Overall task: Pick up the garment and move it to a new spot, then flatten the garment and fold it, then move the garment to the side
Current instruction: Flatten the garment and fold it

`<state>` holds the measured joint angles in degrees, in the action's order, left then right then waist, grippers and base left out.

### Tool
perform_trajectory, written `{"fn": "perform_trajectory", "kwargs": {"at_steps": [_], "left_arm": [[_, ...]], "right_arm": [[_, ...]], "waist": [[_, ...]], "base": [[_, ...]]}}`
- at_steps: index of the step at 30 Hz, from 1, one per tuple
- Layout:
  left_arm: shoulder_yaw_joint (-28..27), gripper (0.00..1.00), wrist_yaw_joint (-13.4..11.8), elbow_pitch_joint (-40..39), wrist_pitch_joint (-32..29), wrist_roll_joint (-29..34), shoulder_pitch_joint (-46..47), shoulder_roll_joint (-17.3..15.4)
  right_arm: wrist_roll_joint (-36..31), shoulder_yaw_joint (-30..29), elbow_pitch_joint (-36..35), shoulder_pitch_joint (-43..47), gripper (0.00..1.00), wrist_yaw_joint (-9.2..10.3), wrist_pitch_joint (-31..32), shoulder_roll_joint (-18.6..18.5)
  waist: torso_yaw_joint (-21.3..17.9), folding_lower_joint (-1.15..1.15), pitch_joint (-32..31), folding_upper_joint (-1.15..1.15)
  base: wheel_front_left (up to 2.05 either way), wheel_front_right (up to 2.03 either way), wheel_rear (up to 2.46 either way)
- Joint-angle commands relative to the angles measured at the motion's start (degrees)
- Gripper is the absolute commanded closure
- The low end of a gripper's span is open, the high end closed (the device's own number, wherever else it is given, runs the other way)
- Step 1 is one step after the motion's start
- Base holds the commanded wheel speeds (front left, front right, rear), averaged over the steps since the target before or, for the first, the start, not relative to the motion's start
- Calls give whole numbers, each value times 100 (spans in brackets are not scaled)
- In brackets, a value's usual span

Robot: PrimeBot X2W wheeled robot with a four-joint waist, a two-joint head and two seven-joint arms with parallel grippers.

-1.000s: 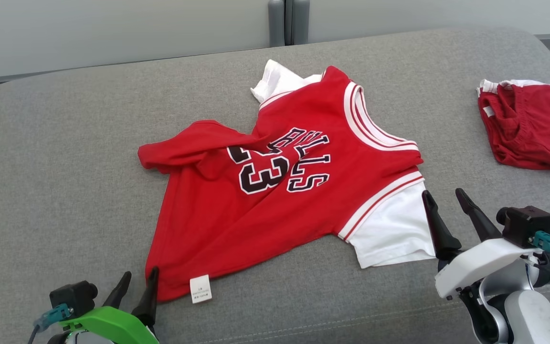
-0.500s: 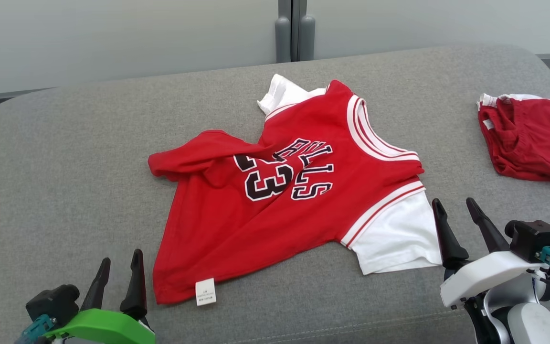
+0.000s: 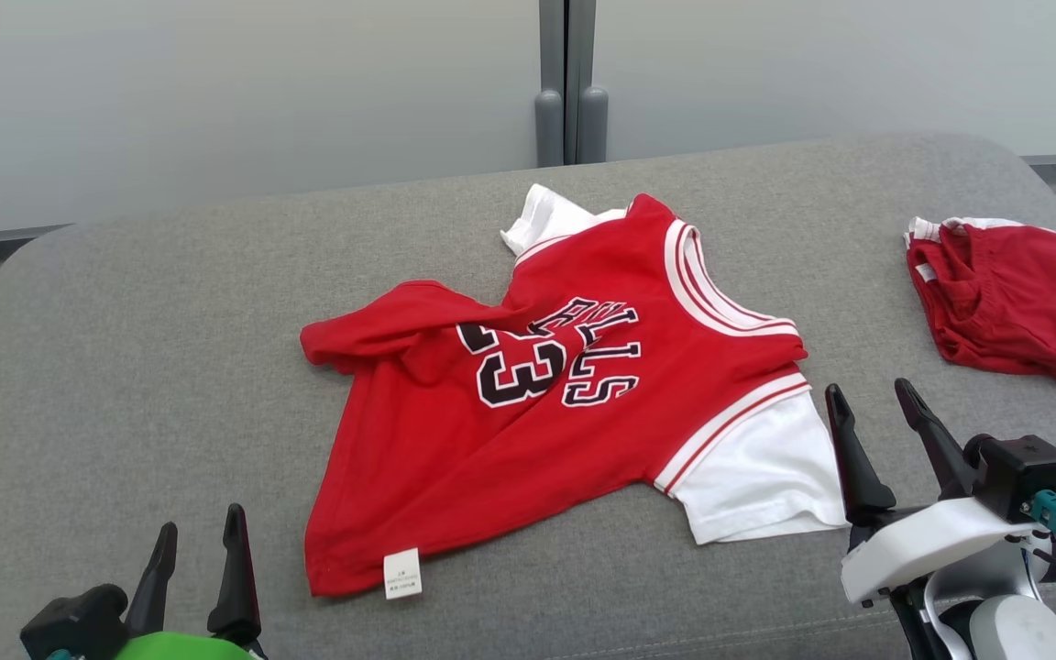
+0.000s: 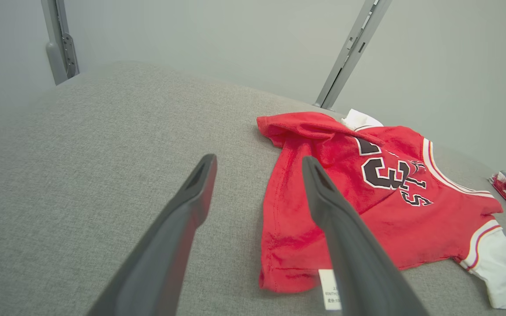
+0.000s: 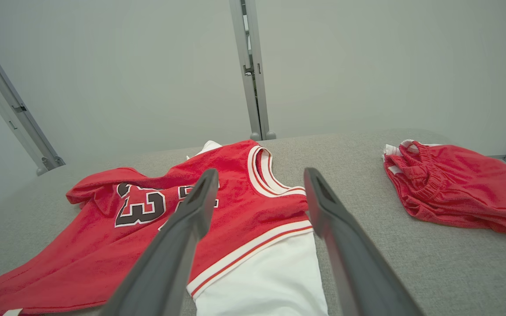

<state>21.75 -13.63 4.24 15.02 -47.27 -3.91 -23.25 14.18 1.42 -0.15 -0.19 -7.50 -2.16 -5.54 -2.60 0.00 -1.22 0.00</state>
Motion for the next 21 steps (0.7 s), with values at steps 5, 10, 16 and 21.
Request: {"fn": "perform_trajectory", "kwargs": {"at_steps": [5,10,16,21], "left_arm": [[-75,0,-198,-234,13,0,-330,-71],[-72,0,-277,-360,-21,-35,-469,-78],[-52,0,-300,-418,-45,-45,-482,-87],[-21,0,-314,-425,-56,-14,-440,-91]], "right_arm": [[-140,-14,-202,152,0,3,-18,53],[-169,-42,-316,246,0,3,25,98],[-162,-42,-350,233,0,3,66,133],[-149,-20,-363,208,0,3,83,142]], "waist": [[37,0,-85,0],[69,0,-120,0],[90,0,-127,0],[86,0,-106,0]], "base": [[0,0,0],[0,0,0],[0,0,0],[0,0,0]]}}
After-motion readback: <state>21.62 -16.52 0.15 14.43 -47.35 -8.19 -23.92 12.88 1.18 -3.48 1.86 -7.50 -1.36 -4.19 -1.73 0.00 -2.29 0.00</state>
